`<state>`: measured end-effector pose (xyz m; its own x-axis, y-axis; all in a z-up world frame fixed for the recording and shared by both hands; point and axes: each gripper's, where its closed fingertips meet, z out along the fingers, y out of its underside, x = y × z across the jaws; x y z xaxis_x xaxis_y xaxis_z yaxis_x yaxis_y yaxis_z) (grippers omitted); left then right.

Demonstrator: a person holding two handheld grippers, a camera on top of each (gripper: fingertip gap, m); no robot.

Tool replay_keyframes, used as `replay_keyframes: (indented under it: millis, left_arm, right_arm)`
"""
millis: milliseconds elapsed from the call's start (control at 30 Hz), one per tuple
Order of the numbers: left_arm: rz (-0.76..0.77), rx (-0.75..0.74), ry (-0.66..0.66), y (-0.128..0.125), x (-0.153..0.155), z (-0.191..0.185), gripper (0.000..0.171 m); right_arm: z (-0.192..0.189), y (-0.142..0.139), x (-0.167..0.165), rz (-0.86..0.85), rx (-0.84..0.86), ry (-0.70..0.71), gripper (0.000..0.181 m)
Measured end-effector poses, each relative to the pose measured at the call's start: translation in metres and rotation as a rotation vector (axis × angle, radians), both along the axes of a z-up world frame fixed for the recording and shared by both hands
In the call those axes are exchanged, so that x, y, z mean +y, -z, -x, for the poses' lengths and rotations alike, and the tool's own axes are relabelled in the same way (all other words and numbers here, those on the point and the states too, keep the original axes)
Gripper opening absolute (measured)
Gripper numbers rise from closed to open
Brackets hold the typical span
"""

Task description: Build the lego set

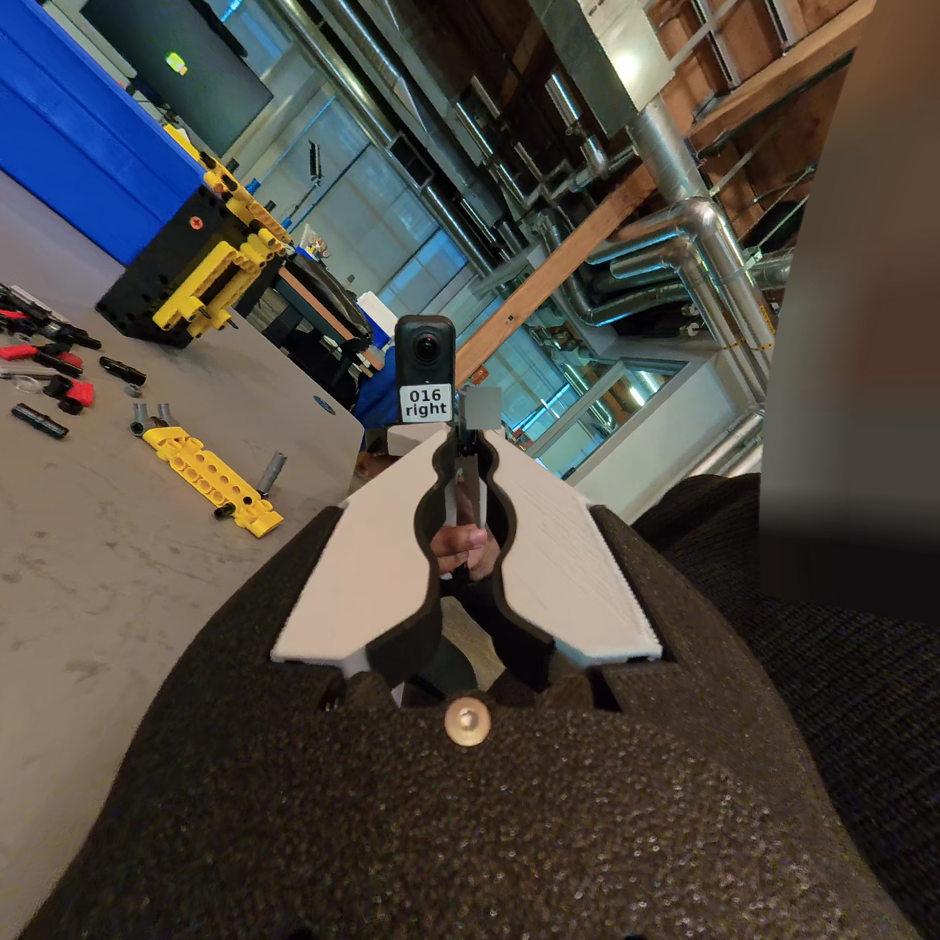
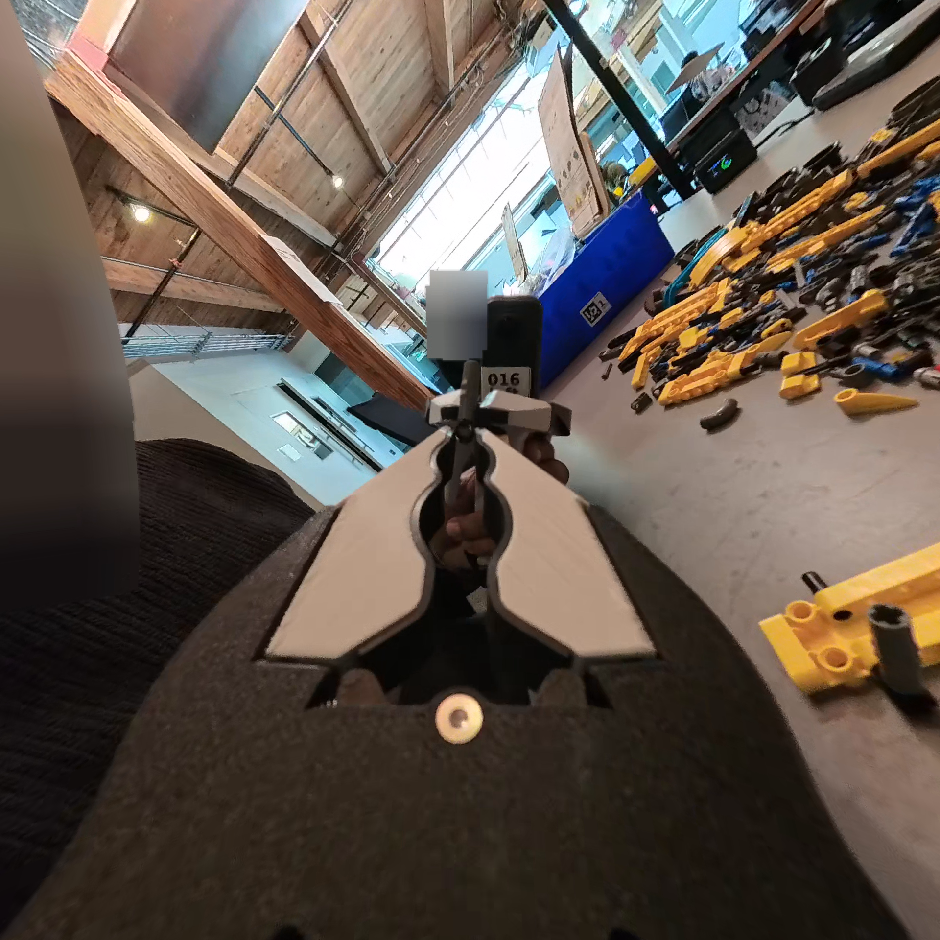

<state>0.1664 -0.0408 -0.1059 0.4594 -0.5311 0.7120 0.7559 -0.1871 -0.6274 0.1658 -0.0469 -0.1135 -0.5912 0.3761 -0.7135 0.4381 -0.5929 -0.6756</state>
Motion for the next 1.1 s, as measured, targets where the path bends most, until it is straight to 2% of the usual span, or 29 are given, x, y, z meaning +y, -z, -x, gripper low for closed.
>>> replay_keyframes:
  millis: [167, 333, 400, 600, 667, 767, 867, 1000, 1033, 1100]
  left_arm:
    - [0.017, -0.036, -0.028, 0.005, -0.002, 0.005, 0.022]
    - [0.005, -0.164, 0.005, 0.005, -0.002, 0.002, 0.023]
    - [0.003, -0.185, -0.014, 0.005, -0.001, 0.007, 0.022]
    - [0.016, -0.101, -0.032, 0.006, -0.001, 0.003, 0.019]
    - [0.0, -0.072, -0.057, 0.004, -0.003, 0.004, 0.005]
    - [-0.002, -0.016, -0.092, 0.004, -0.005, 0.005, 0.005]
    - [-0.012, -0.082, -0.141, 0.0, -0.009, 0.02, 0.005]
    - [0.046, -0.182, -0.073, 0.009, -0.008, 0.021, 0.005]
    - [0.068, -0.19, -0.038, 0.012, -0.006, 0.016, 0.005]
    - [0.118, -0.197, 0.067, 0.018, -0.003, 0.001, 0.005]
  right_arm:
    - [0.004, -0.005, 0.013, -0.067, 0.059, 0.115, 0.006]
    - [0.007, -0.002, 0.012, -0.323, 0.154, 0.257, 0.006]
    - [0.007, 0.005, 0.003, -0.412, 0.142, 0.242, 0.006]
    - [0.007, 0.002, -0.006, -0.308, 0.088, 0.2, 0.006]
    - [0.007, 0.007, -0.009, -0.321, 0.07, 0.189, 0.006]
    - [0.006, 0.007, -0.011, -0.372, 0.082, 0.177, 0.006]
    - [0.003, 0.007, -0.005, -0.522, 0.135, 0.212, 0.01]
    - [0.0, -0.002, 0.002, -0.859, 0.325, 0.346, 0.024]
    - [-0.001, -0.002, -0.001, -0.948, 0.38, 0.358, 0.029]
    - [-0.002, 0.004, -0.007, -1.095, 0.452, 0.33, 0.052]
